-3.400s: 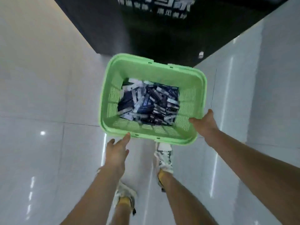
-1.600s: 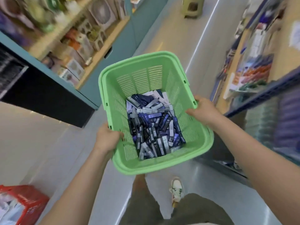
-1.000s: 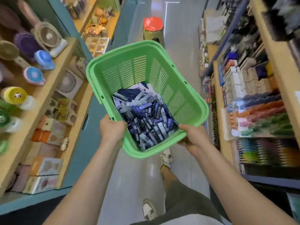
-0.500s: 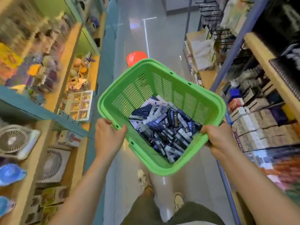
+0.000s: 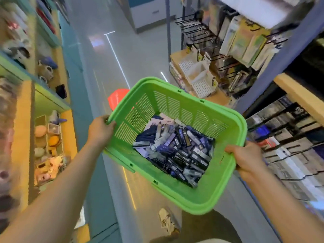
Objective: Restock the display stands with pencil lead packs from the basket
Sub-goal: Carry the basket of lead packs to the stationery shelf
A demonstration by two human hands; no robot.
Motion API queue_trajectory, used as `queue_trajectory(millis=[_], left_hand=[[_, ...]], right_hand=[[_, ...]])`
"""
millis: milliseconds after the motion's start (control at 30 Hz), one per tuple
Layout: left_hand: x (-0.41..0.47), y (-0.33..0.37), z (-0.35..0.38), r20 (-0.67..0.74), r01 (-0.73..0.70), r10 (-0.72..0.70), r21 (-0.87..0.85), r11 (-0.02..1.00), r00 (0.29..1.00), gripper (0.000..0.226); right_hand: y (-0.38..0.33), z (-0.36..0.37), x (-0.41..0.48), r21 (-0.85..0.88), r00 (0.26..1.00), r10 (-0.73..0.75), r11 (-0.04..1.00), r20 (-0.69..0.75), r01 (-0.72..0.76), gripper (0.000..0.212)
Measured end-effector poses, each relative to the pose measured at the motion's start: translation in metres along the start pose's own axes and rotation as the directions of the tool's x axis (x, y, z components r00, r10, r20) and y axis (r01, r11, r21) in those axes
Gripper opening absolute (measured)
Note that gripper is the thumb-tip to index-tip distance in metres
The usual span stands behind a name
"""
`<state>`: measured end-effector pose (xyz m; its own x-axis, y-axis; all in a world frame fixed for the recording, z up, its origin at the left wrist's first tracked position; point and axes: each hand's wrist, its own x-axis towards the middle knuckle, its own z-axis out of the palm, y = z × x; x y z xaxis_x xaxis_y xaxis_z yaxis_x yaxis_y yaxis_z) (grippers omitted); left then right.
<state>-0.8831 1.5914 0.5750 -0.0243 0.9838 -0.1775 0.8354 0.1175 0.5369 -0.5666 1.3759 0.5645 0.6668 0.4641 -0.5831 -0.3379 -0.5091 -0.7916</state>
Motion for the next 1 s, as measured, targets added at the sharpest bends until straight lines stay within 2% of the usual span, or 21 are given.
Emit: queue_trajectory(millis=[200,300,433,533,633,767,1000], left_hand=[[0.141,0.052,0.024,0.096,-0.057,0.048,0.091,0.994,0.994,0.02],[0.205,0.073,0.037,0.128,-0.09,0.075,0.119,0.989,0.989,0.019],[0.286,0.099,0.048,0.165,-0.118,0.09,0.163,0.98,0.982,0.016],[0.348,0.118,0.057,0.19,-0.158,0.133,0.123,0.98,0.973,0.029],[0.416,0.131,0.071,0.209,-0.24,0.21,0.131,0.962,0.955,0.041],[0.519,0.136,0.104,0.301,-0.306,0.242,0.186,0.934,0.922,0.041],[0.659,0.138,0.197,0.48,-0.459,0.273,0.33,0.825,0.834,0.028]], right_hand=[[-0.038,0.074,0.103,0.058,0.987,-0.019,0.998,-0.159,0.029,0.025],[-0.058,0.112,0.17,-0.04,0.964,-0.064,0.998,-0.256,0.056,0.013],[-0.096,0.16,0.234,-0.189,0.938,-0.117,0.98,-0.327,0.056,0.016],[-0.12,0.197,0.272,-0.21,0.923,-0.086,0.978,-0.375,0.006,0.012],[-0.137,0.24,0.305,-0.214,0.918,-0.028,0.975,-0.395,-0.063,0.019],[-0.143,0.298,0.346,-0.076,0.922,0.139,0.981,-0.36,-0.177,0.015],[-0.108,0.382,0.431,0.182,0.872,0.283,0.957,-0.4,-0.227,0.024]])
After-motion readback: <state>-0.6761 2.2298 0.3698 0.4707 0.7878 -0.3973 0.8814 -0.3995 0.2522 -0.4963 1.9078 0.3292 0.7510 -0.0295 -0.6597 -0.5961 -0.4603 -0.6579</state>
